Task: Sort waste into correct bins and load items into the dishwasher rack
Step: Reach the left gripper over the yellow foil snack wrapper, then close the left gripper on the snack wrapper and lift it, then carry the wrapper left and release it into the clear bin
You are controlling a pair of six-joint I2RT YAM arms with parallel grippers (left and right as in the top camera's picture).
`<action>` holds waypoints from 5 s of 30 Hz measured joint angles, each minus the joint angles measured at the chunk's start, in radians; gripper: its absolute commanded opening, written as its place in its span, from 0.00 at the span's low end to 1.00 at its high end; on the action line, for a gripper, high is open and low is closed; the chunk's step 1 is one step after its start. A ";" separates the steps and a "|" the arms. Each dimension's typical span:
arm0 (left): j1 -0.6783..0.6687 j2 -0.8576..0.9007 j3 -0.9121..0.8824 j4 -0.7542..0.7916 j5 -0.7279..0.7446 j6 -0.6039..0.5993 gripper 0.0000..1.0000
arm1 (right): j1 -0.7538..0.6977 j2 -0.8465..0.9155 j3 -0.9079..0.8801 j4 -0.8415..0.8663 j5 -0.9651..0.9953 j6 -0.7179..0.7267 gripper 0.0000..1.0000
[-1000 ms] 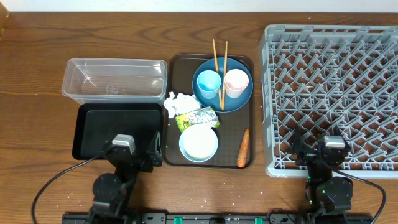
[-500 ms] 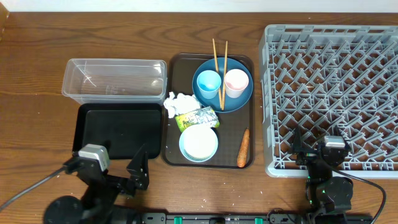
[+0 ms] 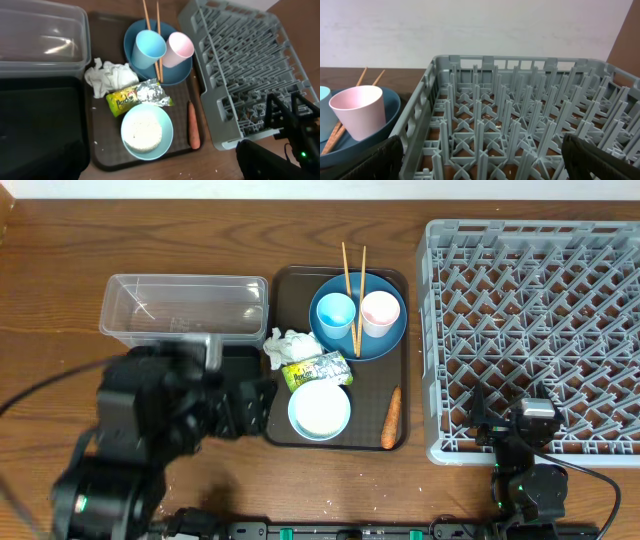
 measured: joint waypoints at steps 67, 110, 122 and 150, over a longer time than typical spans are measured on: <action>-0.503 0.914 0.000 0.380 -0.316 -0.060 0.54 | 0.000 0.000 0.000 0.000 0.000 0.000 0.99; -0.503 0.631 -0.001 0.391 -0.407 -0.067 0.06 | 0.000 0.000 0.000 0.000 0.000 0.000 0.99; -0.490 0.475 -0.001 0.391 -0.811 -0.066 0.06 | 0.000 0.000 0.000 0.000 0.000 0.000 0.99; -0.078 0.547 -0.003 0.408 -0.905 -0.121 0.06 | 0.000 0.000 0.000 0.000 0.000 0.000 0.99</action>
